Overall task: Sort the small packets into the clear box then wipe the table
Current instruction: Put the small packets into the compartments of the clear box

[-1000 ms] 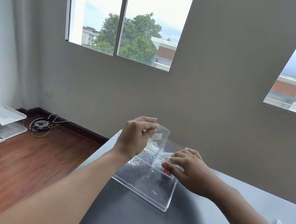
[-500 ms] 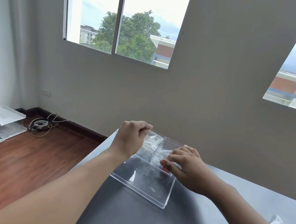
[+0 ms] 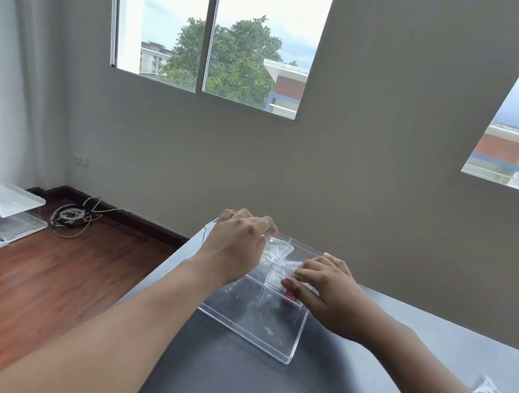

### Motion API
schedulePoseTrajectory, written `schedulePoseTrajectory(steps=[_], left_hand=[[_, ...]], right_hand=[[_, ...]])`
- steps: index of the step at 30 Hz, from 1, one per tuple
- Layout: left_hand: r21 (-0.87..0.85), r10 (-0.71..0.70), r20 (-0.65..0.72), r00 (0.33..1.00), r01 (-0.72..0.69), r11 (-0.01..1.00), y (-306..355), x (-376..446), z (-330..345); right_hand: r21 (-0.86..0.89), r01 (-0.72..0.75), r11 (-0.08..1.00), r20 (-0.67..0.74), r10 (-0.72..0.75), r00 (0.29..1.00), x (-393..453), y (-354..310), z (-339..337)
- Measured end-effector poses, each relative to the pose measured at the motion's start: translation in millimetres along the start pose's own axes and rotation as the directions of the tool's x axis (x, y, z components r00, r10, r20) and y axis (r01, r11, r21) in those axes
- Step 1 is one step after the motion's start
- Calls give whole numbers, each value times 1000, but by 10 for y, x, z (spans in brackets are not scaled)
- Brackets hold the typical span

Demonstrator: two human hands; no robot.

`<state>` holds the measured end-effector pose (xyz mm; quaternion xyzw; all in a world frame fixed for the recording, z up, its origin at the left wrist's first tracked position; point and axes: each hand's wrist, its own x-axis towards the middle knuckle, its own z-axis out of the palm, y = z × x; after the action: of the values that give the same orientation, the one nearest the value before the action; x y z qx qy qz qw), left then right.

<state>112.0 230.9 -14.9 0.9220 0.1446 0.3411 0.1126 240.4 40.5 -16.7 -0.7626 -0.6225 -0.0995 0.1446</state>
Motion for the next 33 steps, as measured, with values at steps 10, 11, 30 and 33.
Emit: schedulePoseTrajectory(steps=[10,11,30,33], left_hand=[[191,45,263,964,-98,977,58,-45,-209],[196,46,276,960,-103,975,77,-54,-225],[10,53,72,996,-54,999,149,-82,-277],[7,47,132,990,-49,999,154,-85,-248]], right_hand=[[4,-5,1000,-12,5,1000,3,24,29],[5,-4,1000,-11,4,1000,3,27,29],[1,-2,1000,-31,2,1000,-6,34,52],[6,2,1000,-33,-2,999,-1,30,48]])
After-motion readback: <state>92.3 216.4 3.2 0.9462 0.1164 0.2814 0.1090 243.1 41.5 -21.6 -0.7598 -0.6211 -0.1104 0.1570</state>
